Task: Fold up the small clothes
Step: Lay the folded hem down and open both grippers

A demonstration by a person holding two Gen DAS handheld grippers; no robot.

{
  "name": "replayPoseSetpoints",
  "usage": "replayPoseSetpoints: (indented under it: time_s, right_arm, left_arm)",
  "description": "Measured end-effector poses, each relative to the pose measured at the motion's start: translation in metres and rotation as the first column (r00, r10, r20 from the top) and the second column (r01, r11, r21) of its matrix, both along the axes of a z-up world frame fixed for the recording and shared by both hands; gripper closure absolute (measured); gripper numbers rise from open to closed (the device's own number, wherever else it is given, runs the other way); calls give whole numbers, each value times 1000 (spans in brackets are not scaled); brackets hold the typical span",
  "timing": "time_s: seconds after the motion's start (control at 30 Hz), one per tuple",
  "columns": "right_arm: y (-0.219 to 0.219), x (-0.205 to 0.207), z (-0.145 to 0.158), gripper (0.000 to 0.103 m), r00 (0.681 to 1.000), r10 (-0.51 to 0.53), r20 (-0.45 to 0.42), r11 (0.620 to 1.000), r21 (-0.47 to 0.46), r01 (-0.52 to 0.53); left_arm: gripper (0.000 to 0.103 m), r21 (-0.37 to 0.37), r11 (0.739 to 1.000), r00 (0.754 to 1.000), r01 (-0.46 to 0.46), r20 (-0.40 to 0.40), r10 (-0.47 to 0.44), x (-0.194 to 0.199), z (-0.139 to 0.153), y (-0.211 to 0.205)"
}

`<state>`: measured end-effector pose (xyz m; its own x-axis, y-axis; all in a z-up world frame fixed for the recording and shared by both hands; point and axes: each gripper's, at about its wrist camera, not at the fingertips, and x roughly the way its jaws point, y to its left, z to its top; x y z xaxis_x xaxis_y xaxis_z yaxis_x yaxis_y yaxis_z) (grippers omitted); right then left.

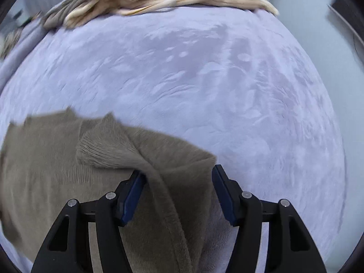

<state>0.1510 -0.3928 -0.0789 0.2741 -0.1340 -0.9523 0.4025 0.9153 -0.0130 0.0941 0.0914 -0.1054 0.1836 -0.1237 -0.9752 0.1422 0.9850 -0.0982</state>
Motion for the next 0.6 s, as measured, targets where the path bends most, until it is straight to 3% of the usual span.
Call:
replayPoseSetpoints:
  time_s: [0.07, 0.13, 0.2, 0.27, 0.33, 0.4, 0.47, 0.5, 0.57, 0.6]
  right_arm:
    - [-35, -11, 4, 39, 984, -179, 19, 980, 94, 176]
    - [-51, -28, 11, 39, 968, -248, 43, 951, 199, 235]
    - [-46, -48, 18, 39, 973, -219, 72, 926, 329, 184]
    - [-20, -68, 19, 39, 987, -142, 77, 873, 479, 89]
    - [19, -92, 15, 38, 996, -55, 70, 788, 615, 0]
    - [69, -119, 1, 38, 999, 23, 39, 678, 734, -44]
    - [116, -145, -24, 38, 997, 72, -35, 572, 820, -12]
    - [133, -154, -36, 38, 995, 77, -67, 542, 840, 15]
    - [161, -171, -58, 38, 991, 54, -122, 518, 852, 77]
    - [170, -176, -68, 38, 990, 17, -139, 512, 852, 110]
  left_arm:
    - [2, 10, 1000, 1000, 16, -7, -16, -5, -2, 0]
    - [2, 1, 1000, 1000, 20, -15, -20, -11, -2, 4]
    - [2, -53, 998, 999, 21, -29, -22, -16, -1, 10]
    - [2, -102, 995, 999, 19, -35, -23, -20, 1, 18]
    - [2, -147, 989, 999, 27, -33, -32, -24, 4, 26]
    - [2, -182, 983, 998, 35, -43, -44, -26, 6, 33]
    - [3, -221, 974, 997, 47, -53, -60, -28, 7, 34]
    - [3, -234, 970, 996, 60, -51, -74, -29, 7, 33]
    - [17, -246, 965, 993, 92, -53, -108, -26, 6, 28]
    - [17, -247, 963, 990, 108, -64, -127, -26, 3, 23]
